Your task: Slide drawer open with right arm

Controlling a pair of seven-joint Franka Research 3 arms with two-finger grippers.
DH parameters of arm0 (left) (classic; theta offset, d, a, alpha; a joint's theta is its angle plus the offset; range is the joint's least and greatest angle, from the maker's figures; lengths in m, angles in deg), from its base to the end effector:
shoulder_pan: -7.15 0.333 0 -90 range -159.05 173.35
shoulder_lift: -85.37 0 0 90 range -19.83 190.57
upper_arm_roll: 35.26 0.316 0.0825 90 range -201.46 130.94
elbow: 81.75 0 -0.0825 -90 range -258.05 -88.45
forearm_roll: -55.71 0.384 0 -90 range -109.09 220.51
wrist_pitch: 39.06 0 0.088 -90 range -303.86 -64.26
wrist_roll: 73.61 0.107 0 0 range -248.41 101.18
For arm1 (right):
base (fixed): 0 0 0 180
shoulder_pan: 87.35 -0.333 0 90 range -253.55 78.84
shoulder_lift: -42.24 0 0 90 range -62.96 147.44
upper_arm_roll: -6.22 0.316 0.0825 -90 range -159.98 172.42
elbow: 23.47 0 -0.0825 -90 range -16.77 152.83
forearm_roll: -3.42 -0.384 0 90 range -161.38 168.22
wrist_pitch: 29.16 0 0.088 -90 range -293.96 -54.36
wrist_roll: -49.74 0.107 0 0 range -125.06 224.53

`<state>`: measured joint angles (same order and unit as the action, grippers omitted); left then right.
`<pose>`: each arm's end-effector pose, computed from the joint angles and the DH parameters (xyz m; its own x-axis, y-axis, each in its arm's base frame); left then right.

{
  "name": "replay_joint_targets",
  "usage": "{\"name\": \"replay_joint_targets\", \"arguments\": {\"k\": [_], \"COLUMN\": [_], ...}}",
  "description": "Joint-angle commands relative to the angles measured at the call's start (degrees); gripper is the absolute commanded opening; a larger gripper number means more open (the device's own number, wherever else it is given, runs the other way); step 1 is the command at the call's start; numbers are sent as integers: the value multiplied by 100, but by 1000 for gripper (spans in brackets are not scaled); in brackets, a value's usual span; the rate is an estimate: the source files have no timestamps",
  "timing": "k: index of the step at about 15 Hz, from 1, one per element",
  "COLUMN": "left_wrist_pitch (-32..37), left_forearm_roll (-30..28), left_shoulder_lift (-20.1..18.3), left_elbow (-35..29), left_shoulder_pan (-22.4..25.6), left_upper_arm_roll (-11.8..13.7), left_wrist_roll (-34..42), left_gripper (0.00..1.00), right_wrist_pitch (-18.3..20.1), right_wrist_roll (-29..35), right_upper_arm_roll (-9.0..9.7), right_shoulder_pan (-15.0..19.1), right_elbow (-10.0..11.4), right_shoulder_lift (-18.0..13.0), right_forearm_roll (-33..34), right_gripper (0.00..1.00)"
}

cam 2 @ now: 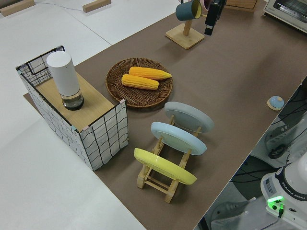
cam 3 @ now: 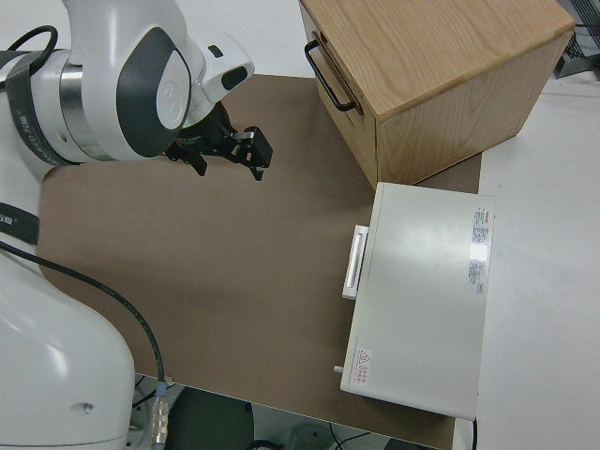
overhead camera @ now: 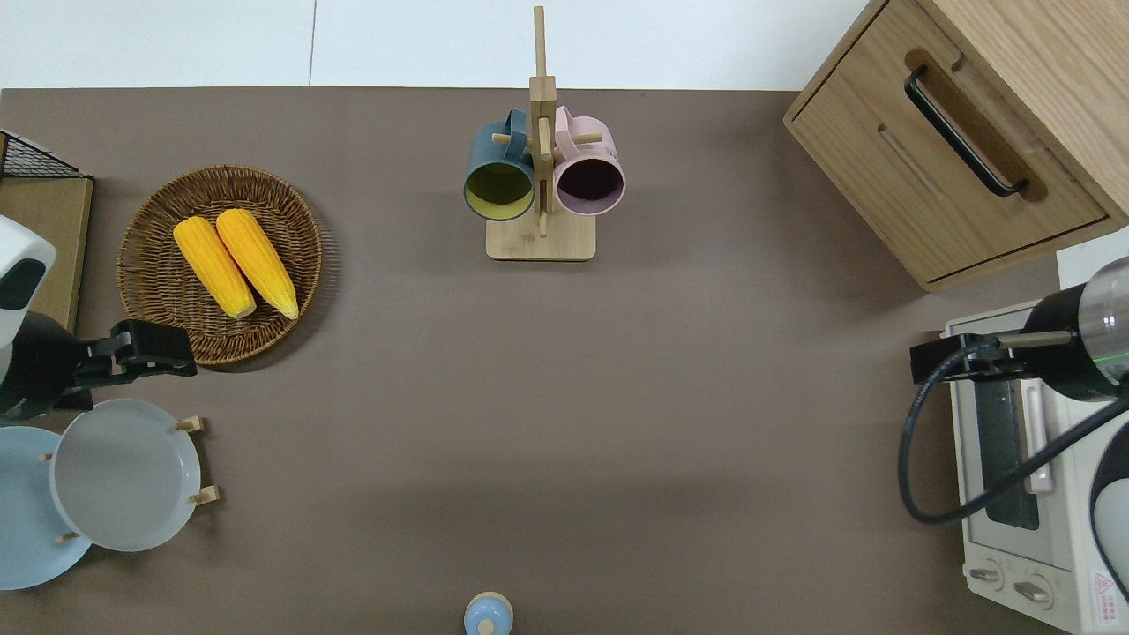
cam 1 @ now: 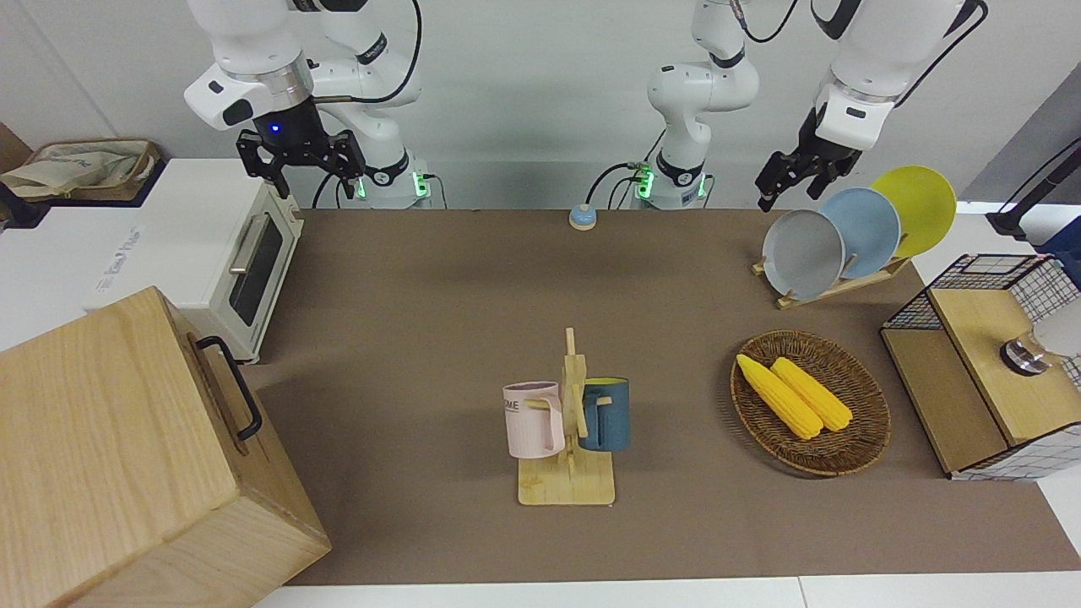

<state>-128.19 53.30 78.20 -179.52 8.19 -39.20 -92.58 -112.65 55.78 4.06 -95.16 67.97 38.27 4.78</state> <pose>0.5116 -0.0327 0.6260 0.9603 0.2768 -0.0354 0.2777 -0.9604 0.0232 0.5186 0.0478 0.6405 0.9977 -0.0094 -0.0668 -0.0075 -0.9996 0.0283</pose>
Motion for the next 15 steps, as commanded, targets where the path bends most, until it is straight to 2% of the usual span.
{"name": "replay_joint_targets", "arguments": {"k": [1,6,11,15], "left_wrist_pitch": [89,97,89,97], "left_forearm_roll": [-5,-5,-5,-5], "left_shoulder_lift": [-48,-48,-48,-48], "left_elbow": [21,21,21,21], "left_shoulder_pan": [-7,-7,-7,-7], "left_upper_arm_roll": [25,25,25,25], "left_wrist_roll": [51,51,51,51], "left_gripper": [993,993,993,993], "right_wrist_pitch": [174,254,245,175], "right_wrist_roll": [-121,-112,-95,-95], "right_upper_arm_roll": [-12,-4,154,531], "right_shoulder_pan": [8,-2,-80,-98], "right_elbow": [-65,-65,-65,-65], "right_shoulder_lift": [10,2,-7,-25], "right_forearm_roll": [5,22,250,768], "right_gripper": [987,987,987,985]}}
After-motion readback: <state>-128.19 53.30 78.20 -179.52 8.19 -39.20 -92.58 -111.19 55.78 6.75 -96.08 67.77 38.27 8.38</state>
